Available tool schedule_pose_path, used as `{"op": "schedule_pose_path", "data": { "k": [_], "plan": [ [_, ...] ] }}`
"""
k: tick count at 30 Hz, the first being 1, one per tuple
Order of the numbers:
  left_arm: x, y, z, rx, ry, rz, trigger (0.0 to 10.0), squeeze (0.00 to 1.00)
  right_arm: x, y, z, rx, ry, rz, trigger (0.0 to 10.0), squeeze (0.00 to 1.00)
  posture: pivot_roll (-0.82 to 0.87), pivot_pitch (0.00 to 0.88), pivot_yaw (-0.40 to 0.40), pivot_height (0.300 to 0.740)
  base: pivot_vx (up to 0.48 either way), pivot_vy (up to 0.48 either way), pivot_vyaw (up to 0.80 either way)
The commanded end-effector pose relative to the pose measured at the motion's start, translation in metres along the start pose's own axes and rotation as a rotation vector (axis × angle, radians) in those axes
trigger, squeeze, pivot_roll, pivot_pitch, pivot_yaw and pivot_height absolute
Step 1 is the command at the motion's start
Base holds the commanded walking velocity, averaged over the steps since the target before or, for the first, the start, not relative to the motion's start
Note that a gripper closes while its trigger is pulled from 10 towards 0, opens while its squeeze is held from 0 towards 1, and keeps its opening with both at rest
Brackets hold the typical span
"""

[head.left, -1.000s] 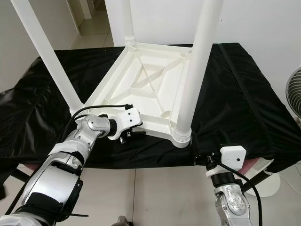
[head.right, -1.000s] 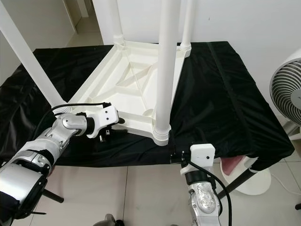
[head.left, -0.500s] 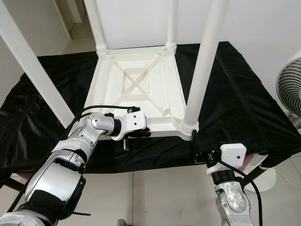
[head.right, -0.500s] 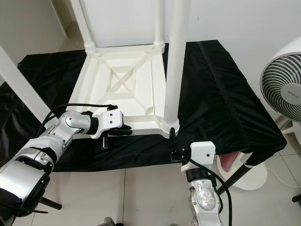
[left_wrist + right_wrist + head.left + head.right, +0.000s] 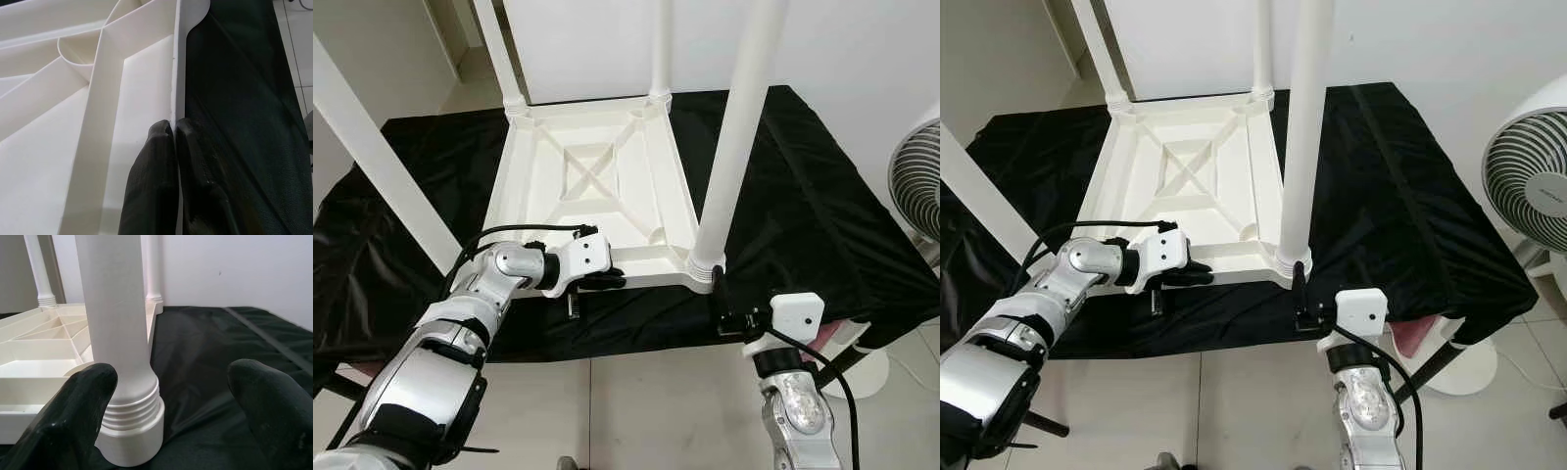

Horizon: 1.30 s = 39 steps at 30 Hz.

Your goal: Building children table

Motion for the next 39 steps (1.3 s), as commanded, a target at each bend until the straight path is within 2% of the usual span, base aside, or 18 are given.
{"op": "schedule_pose_path", "data": {
  "k": [1,4,5,6,7,8,13,14,15,21,27,28,33,34,36,37,38,39],
  "plan": [
    [-0.027,-0.009,-0.006,0.044,-0.098,0.039,9.3,0.0,-0.005,0.003,0.002,0.035,0.03,0.033,10.0,0.0,0.0,0.089,0.103,0.74,0.0,0.0,0.0],
    [-0.025,-0.008,-0.006,0.055,-0.096,0.025,9.3,0.0,-0.005,0.005,0.002,0.046,0.039,0.039,10.0,0.0,0.0,0.089,0.103,0.74,0.0,0.0,0.0],
    [-0.017,-0.004,-0.005,0.082,-0.116,-0.027,10.0,0.0,-0.004,0.007,0.005,0.099,0.064,0.028,10.0,1.0,0.01,0.094,0.075,0.74,0.0,0.0,0.0],
    [-0.017,-0.004,-0.005,0.082,-0.116,-0.027,10.0,0.0,-0.004,0.007,0.005,0.099,0.064,0.028,10.0,1.0,0.01,0.094,0.075,0.74,0.0,0.0,0.0],
    [0.002,0.0,-0.003,0.134,-0.134,-0.125,10.0,0.0,-0.002,0.013,0.005,0.163,0.056,0.008,10.0,1.0,0.02,0.096,0.062,0.74,0.0,0.0,0.0],
    [0.008,0.0,-0.002,0.151,-0.133,-0.159,10.0,0.0,-0.002,0.015,0.004,0.178,0.047,0.003,10.0,1.0,0.02,0.096,0.062,0.74,0.0,0.0,0.0],
    [0.016,-0.001,0.001,0.18,-0.134,-0.185,10.0,0.0,-0.001,0.02,0.0,0.182,0.028,-0.003,10.0,1.0,0.02,0.096,0.038,0.74,0.0,0.0,0.0],
    [0.019,-0.002,0.001,0.184,-0.138,-0.189,10.0,0.0,-0.001,0.024,-0.002,0.196,0.026,-0.003,10.0,0.91,0.02,0.095,0.027,0.74,0.0,0.0,0.0],
    [0.022,-0.003,0.001,0.189,-0.137,-0.198,10.0,0.0,-0.001,0.028,-0.004,0.207,0.019,-0.003,10.0,0.0,0.03,0.095,0.022,0.74,0.0,0.0,0.0],
    [0.027,-0.008,-0.001,0.21,-0.086,-0.226,10.0,0.0,-0.001,0.046,-0.014,0.208,0.021,0.0,10.0,0.0,0.03,0.093,-0.005,0.74,0.0,0.0,0.0],
    [0.026,-0.009,-0.008,0.178,-0.111,-0.218,10.0,0.0,0.0,0.049,-0.019,0.214,0.039,-0.001,10.0,0.0,0.03,0.089,-0.013,0.74,0.0,0.0,0.0],
    [0.023,-0.01,-0.01,0.163,-0.117,-0.209,10.0,1.0,-0.001,0.049,-0.019,0.217,0.041,0.001,10.0,0.0,0.03,0.089,-0.013,0.74,0.0,0.0,0.0],
    [0.018,-0.014,-0.011,0.156,-0.096,-0.168,10.0,1.0,-0.003,0.05,-0.021,0.234,0.048,0.008,10.0,0.0,0.02,0.088,-0.009,0.74,0.0,0.0,0.0],
    [0.018,-0.015,-0.014,0.14,-0.081,-0.16,10.0,0.77,-0.003,0.05,-0.021,0.243,0.048,0.011,10.0,0.0,0.02,0.088,-0.005,0.74,0.0,0.0,0.0],
    [0.018,-0.015,-0.014,0.14,-0.081,-0.16,10.0,0.77,-0.003,0.05,-0.021,0.243,0.048,0.011,10.0,0.0,0.02,0.088,-0.005,0.74,0.0,0.0,0.0],
    [0.021,-0.016,-0.014,0.137,-0.068,-0.164,10.0,0.0,-0.004,0.05,-0.022,0.25,0.048,0.012,10.0,0.0,0.02,0.086,-0.003,0.74,0.0,0.0,0.0],
    [0.034,-0.016,-0.016,0.125,-0.049,-0.199,10.0,0.0,-0.005,0.051,-0.022,0.264,0.049,0.016,10.0,0.0,0.02,0.084,-0.001,0.74,0.0,0.0,0.0],
    [0.034,-0.016,-0.016,0.125,-0.049,-0.199,10.0,0.0,-0.005,0.051,-0.022,0.264,0.049,0.016,10.0,0.0,0.02,0.084,-0.001,0.74,0.0,0.0,0.0]
  ]
}}
Point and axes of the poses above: a point about 5 cm out from each wrist's last joint towards the gripper, its own y axis pointing out of the wrist towards the gripper, its own x axis along the axis of the wrist's last joint, z = x × y, the point moved 4 cm from there along y, pointing out of the wrist towards the gripper, and after that the axes turned 11 degrees about -y, right-handed, at the moved point
